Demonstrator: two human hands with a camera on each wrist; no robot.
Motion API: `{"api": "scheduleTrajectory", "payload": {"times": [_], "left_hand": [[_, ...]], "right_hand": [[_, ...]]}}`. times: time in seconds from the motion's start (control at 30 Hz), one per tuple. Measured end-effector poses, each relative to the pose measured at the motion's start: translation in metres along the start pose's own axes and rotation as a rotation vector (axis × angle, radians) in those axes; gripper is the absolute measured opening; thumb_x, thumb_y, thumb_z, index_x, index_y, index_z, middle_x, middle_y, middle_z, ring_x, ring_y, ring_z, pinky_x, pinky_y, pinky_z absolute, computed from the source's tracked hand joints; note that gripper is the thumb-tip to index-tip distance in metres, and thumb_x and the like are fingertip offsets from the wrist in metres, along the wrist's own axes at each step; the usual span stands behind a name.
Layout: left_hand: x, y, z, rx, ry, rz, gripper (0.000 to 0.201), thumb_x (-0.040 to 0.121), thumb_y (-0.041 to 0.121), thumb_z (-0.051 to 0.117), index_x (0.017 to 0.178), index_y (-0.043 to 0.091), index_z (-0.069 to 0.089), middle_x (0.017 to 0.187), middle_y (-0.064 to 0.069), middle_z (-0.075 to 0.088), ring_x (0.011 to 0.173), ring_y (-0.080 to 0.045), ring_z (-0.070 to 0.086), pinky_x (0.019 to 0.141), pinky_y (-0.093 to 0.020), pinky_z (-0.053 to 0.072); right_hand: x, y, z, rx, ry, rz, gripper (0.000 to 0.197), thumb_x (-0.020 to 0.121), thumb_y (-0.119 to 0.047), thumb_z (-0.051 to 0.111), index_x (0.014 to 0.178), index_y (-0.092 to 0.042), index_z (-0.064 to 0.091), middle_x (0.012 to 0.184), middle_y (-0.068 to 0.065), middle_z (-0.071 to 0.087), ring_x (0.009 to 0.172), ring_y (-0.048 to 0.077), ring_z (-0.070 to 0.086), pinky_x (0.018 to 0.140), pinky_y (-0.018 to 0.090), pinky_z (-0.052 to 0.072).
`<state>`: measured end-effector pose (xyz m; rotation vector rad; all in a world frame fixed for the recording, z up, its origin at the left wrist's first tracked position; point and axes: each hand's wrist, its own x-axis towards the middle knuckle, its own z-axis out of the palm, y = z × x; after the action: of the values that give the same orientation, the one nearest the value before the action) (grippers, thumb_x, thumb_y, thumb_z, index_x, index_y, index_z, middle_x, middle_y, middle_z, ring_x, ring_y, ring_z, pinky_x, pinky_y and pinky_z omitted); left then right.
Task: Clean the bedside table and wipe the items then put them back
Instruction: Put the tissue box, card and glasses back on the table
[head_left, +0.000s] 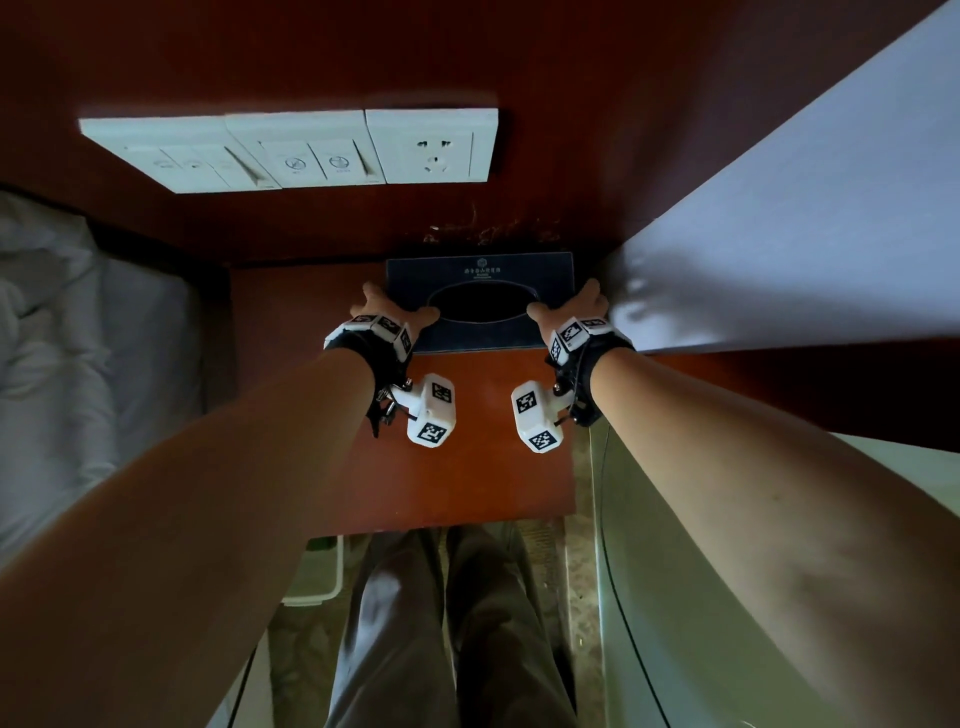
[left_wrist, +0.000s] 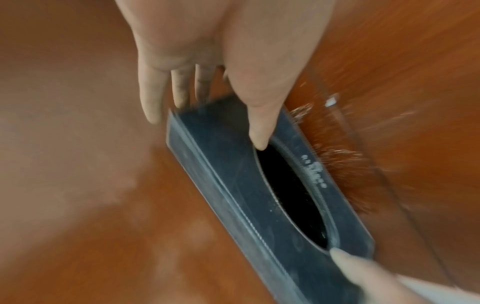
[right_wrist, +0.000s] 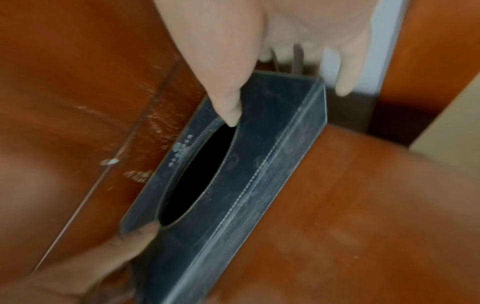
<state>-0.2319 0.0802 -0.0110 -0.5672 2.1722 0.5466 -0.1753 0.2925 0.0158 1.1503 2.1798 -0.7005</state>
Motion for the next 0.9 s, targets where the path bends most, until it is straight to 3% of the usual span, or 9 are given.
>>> {"api": "scheduleTrajectory", "payload": {"times": [0.07, 0.13, 0.27, 0.37, 0.57, 0.73, 0.9], "left_hand": [[-0.019, -0.001, -0.014, 0.087, 0.017, 0.062, 0.087, 0.076, 0.056, 0.072, 0.144, 0.014, 0.037, 0.142, -0.018, 0.041, 0.128, -0.041, 0.044, 0.096, -0.051, 0.043], [-0.040, -0.006, -0.033, 0.145, 0.018, 0.170, 0.080, 0.072, 0.056, 0.072, 0.137, 0.018, 0.047, 0.137, -0.015, 0.044, 0.126, -0.039, 0.045, 0.090, -0.047, 0.043], [-0.098, -0.015, -0.077, 0.145, 0.033, 0.351, 0.072, 0.078, 0.038, 0.079, 0.141, 0.018, 0.050, 0.136, -0.011, 0.054, 0.123, -0.032, 0.054, 0.103, -0.041, 0.046], [-0.144, -0.021, -0.115, 0.261, 0.062, 0.430, 0.074, 0.079, 0.040, 0.078, 0.143, 0.022, 0.047, 0.139, -0.008, 0.054, 0.124, -0.030, 0.054, 0.103, -0.043, 0.046], [-0.219, -0.061, -0.188, 0.357, 0.155, 0.476, 0.073, 0.082, 0.042, 0.075, 0.145, 0.022, 0.045, 0.137, -0.002, 0.055, 0.124, -0.025, 0.054, 0.102, -0.039, 0.046], [-0.270, -0.121, -0.236, 0.332, 0.259, 0.431, 0.072, 0.082, 0.044, 0.074, 0.144, 0.023, 0.045, 0.134, -0.001, 0.058, 0.121, -0.026, 0.056, 0.099, -0.040, 0.048], [-0.309, -0.201, -0.269, 0.307, 0.367, 0.402, 0.069, 0.082, 0.046, 0.074, 0.142, 0.025, 0.048, 0.130, 0.001, 0.059, 0.119, -0.027, 0.057, 0.096, -0.038, 0.050]], "right_hand": [[-0.016, -0.003, -0.011, -0.057, 0.079, -0.072, 0.083, 0.086, -0.042, 0.066, 0.151, -0.014, 0.022, 0.151, 0.010, 0.028, 0.137, 0.036, 0.032, 0.106, 0.051, 0.036], [-0.037, -0.013, -0.029, -0.116, 0.037, -0.178, 0.067, 0.086, -0.034, 0.066, 0.144, -0.015, 0.037, 0.144, 0.010, 0.034, 0.132, 0.035, 0.037, 0.105, 0.050, 0.041], [-0.096, -0.039, -0.067, -0.289, -0.117, -0.404, 0.039, 0.087, -0.026, 0.064, 0.122, -0.010, 0.062, 0.124, 0.011, 0.061, 0.111, 0.030, 0.060, 0.094, 0.036, 0.051], [-0.140, -0.060, -0.086, -0.407, -0.170, -0.534, 0.043, 0.088, -0.027, 0.067, 0.126, -0.009, 0.060, 0.124, 0.011, 0.063, 0.111, 0.029, 0.062, 0.095, 0.036, 0.051], [-0.224, -0.102, -0.098, -0.593, -0.146, -0.757, 0.054, 0.086, -0.033, 0.069, 0.134, -0.013, 0.052, 0.136, 0.009, 0.049, 0.121, 0.029, 0.052, 0.095, 0.035, 0.044], [-0.303, -0.134, -0.088, -0.610, -0.123, -0.885, 0.053, 0.084, -0.030, 0.071, 0.132, -0.018, 0.053, 0.135, 0.006, 0.050, 0.120, 0.026, 0.053, 0.100, 0.041, 0.047], [-0.390, -0.160, -0.054, -0.680, -0.072, -1.028, 0.054, 0.083, -0.033, 0.071, 0.133, -0.022, 0.055, 0.138, 0.005, 0.051, 0.122, 0.025, 0.054, 0.101, 0.039, 0.047]]}}
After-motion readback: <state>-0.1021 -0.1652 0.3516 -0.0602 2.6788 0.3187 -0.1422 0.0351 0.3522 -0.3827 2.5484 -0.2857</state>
